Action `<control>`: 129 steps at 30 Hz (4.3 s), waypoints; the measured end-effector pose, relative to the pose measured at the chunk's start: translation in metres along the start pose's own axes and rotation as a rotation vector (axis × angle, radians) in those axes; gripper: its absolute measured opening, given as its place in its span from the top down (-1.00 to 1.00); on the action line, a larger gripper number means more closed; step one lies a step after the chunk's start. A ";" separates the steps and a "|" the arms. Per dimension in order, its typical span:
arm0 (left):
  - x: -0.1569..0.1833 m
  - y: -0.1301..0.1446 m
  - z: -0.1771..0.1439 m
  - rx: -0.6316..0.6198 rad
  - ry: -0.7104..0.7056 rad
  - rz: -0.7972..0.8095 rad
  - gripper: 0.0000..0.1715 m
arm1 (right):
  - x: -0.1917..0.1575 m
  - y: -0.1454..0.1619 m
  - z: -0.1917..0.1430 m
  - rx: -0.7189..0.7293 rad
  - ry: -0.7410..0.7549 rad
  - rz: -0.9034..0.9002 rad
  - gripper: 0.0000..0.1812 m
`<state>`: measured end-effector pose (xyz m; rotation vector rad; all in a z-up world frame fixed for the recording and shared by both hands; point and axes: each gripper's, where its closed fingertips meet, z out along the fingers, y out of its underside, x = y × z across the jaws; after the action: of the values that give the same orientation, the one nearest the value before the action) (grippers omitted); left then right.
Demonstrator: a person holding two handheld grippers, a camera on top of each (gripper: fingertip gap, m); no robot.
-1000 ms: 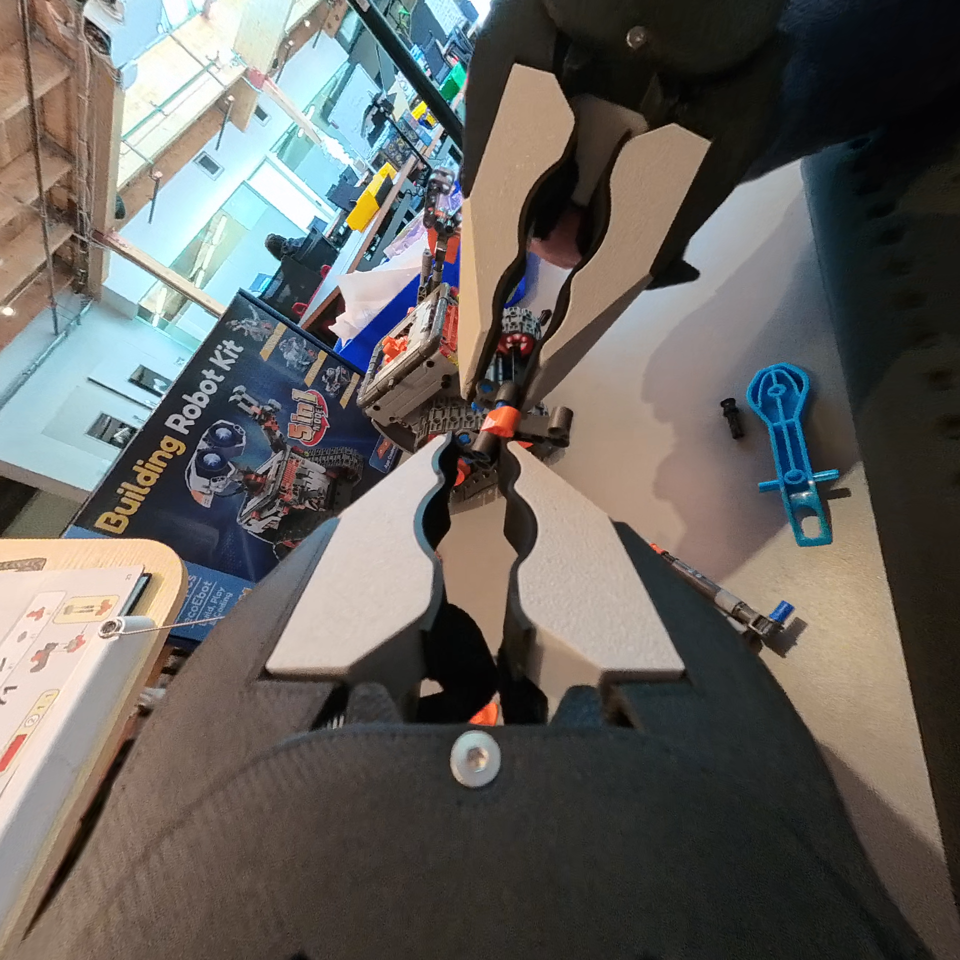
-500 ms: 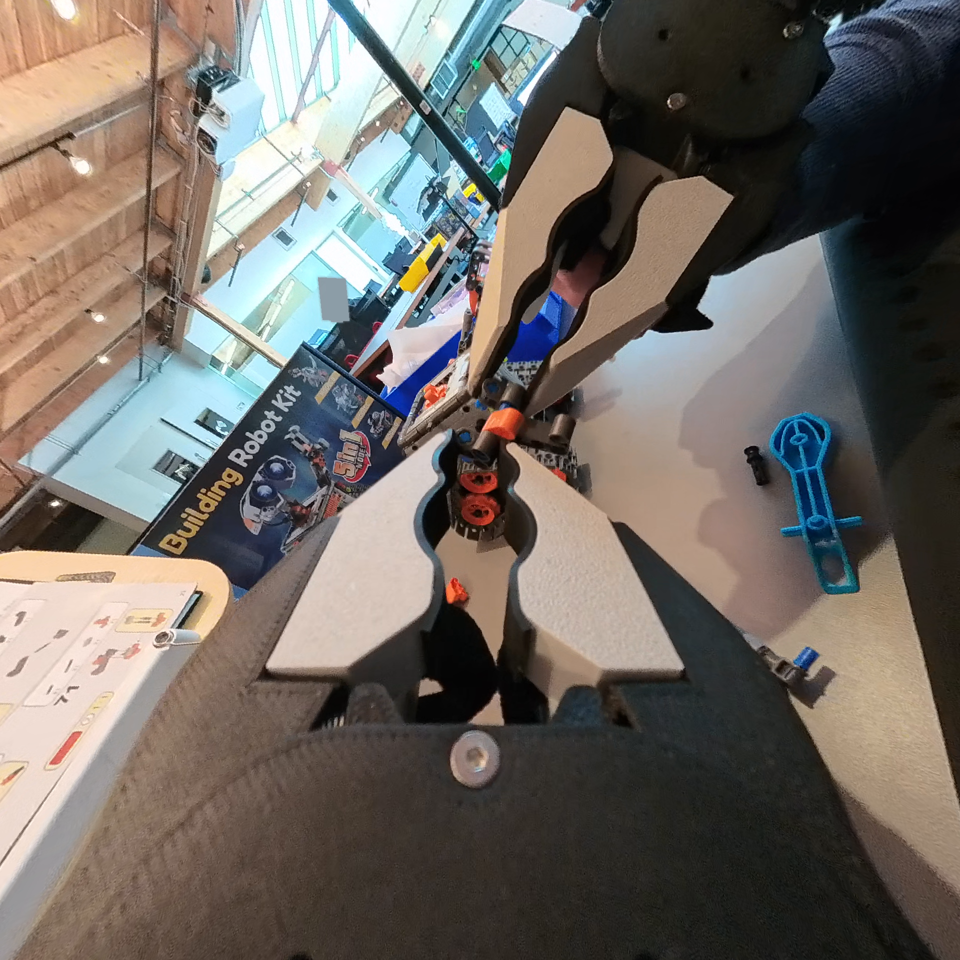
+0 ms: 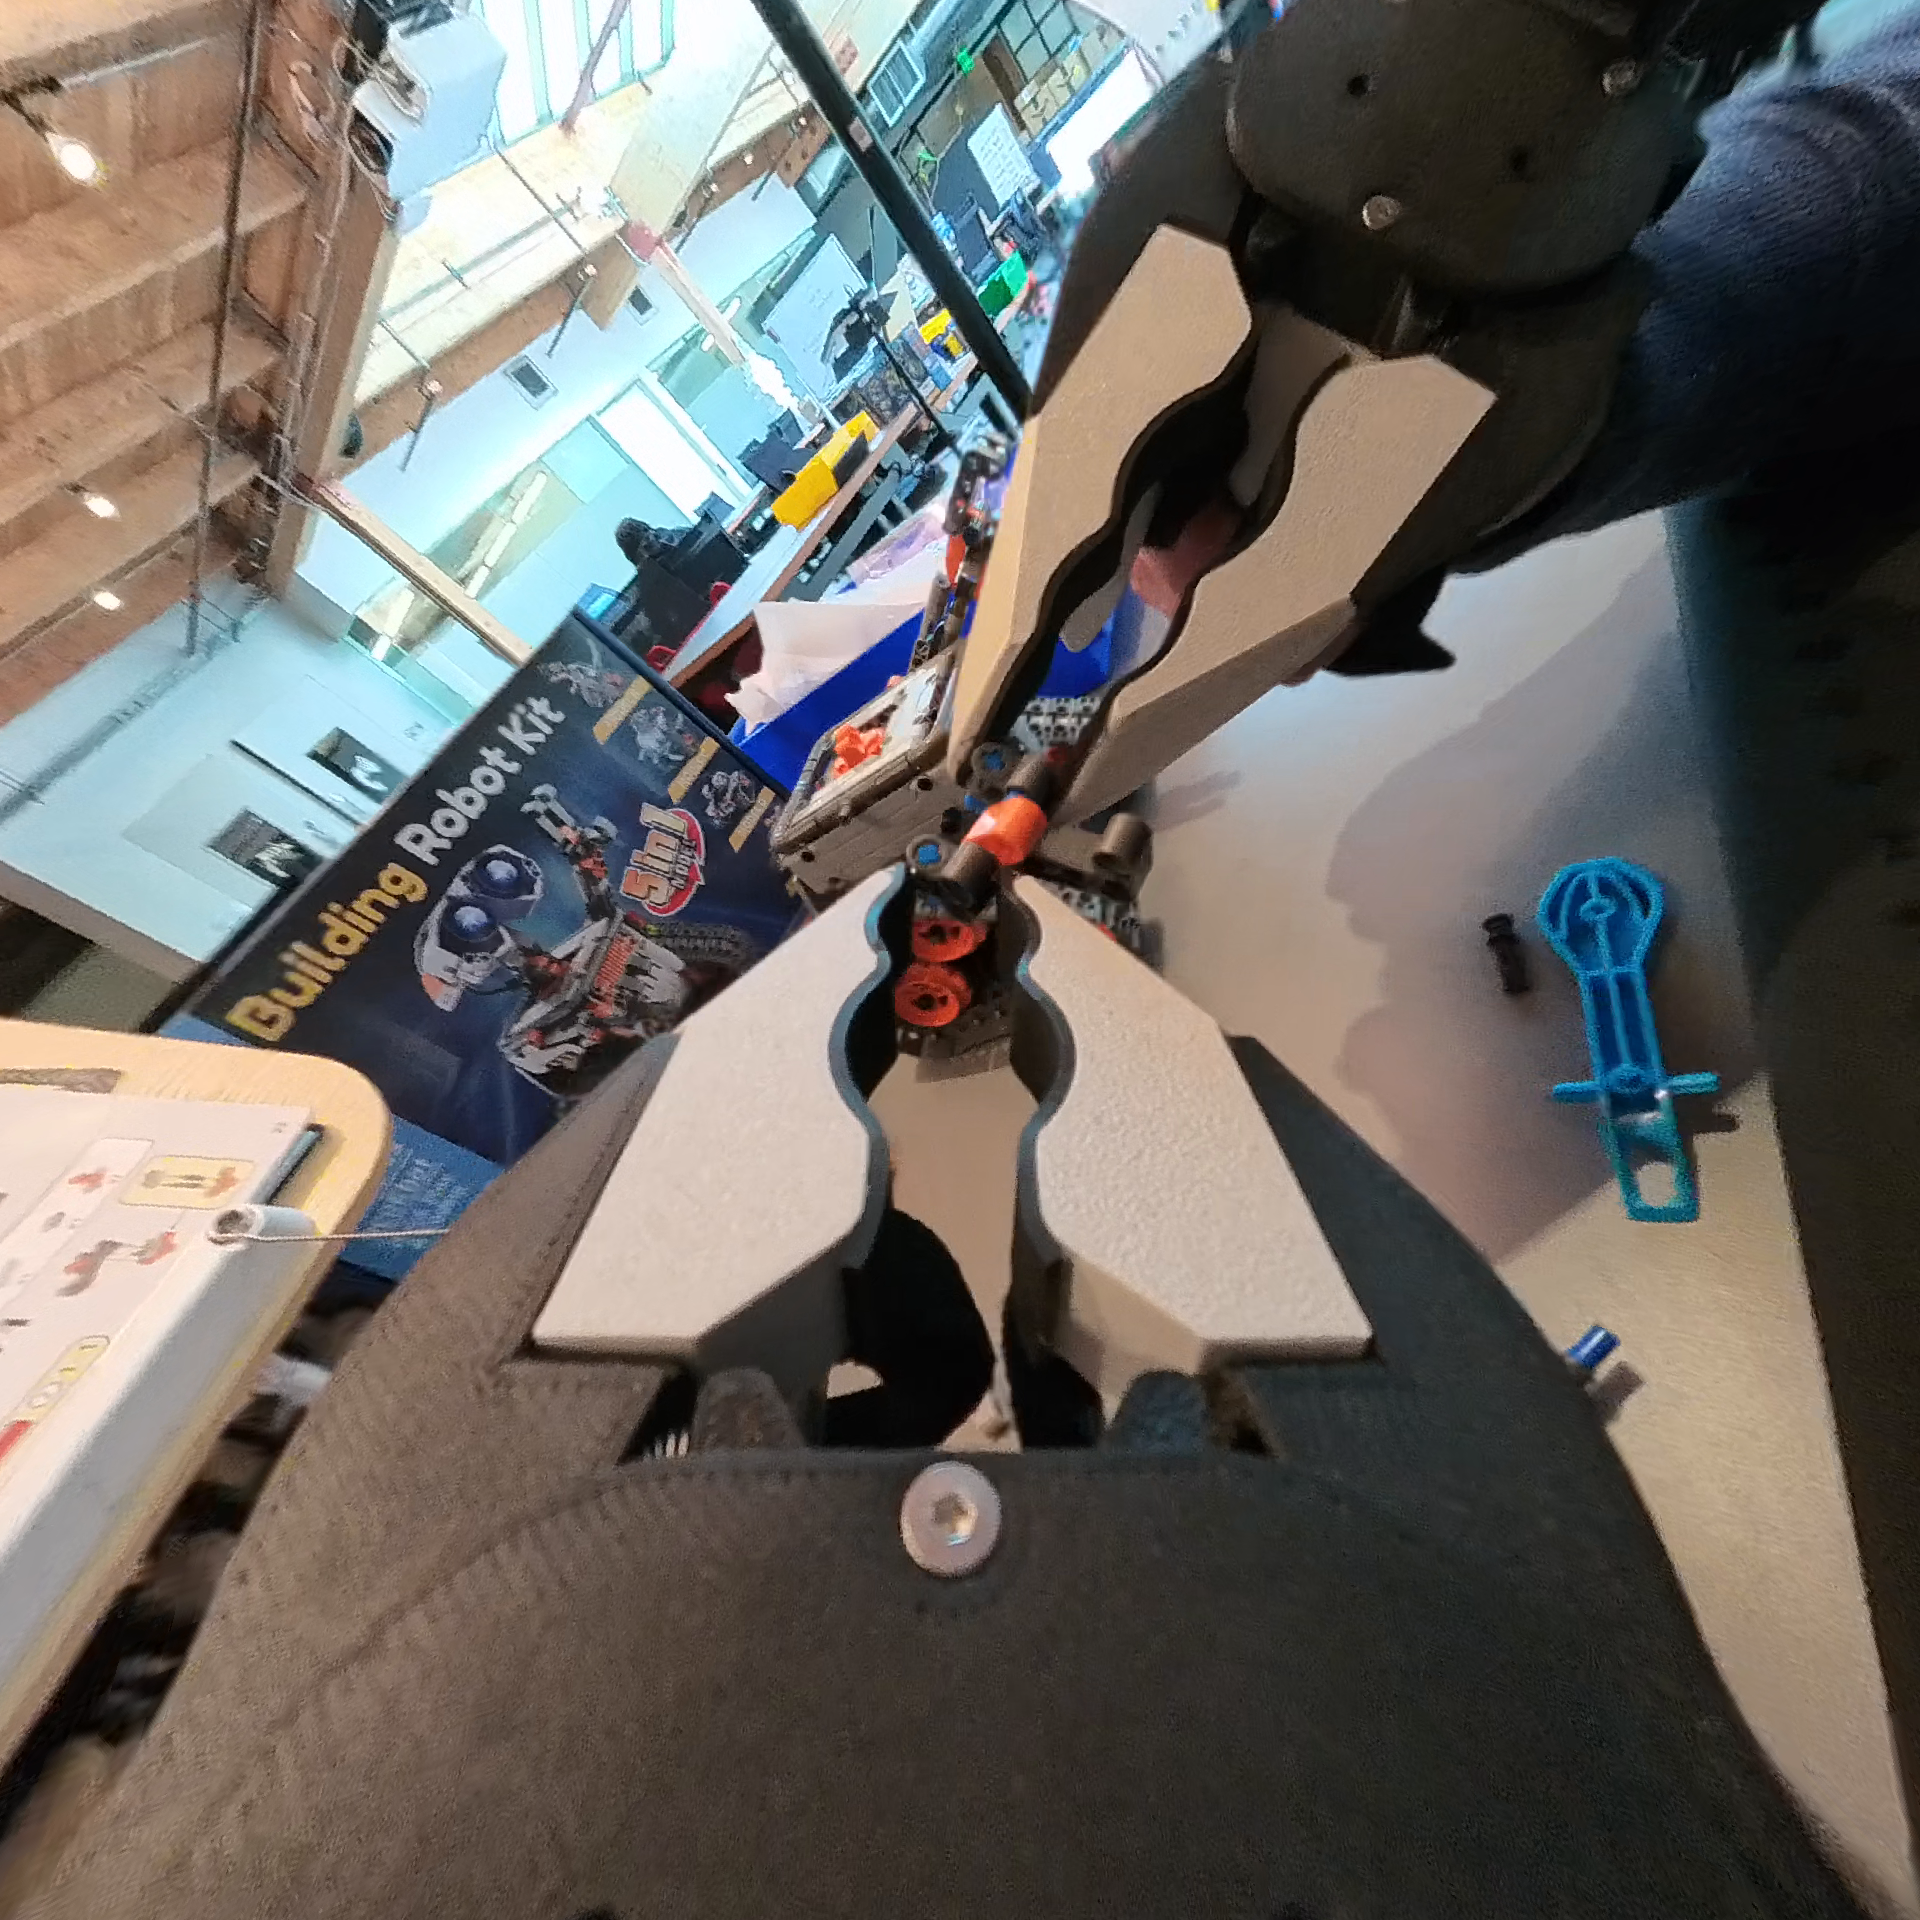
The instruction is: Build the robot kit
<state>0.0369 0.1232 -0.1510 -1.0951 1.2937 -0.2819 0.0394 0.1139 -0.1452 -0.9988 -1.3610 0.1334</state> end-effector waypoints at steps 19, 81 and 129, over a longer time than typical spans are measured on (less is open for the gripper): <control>-0.005 0.005 0.015 -0.106 0.005 -0.328 0.48 | 0.022 0.017 0.010 -0.187 0.221 -0.169 0.88; 0.016 0.020 0.004 -0.164 0.205 0.044 0.90 | -0.017 0.014 0.016 -0.075 -0.332 0.073 0.74; 0.007 0.032 0.002 -0.213 0.175 -0.066 0.94 | -0.011 0.015 0.023 -0.046 -0.348 0.175 0.70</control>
<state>0.0286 0.1352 -0.1810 -1.3189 1.4698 -0.2996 0.0240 0.1280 -0.1665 -1.1705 -1.5947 0.4250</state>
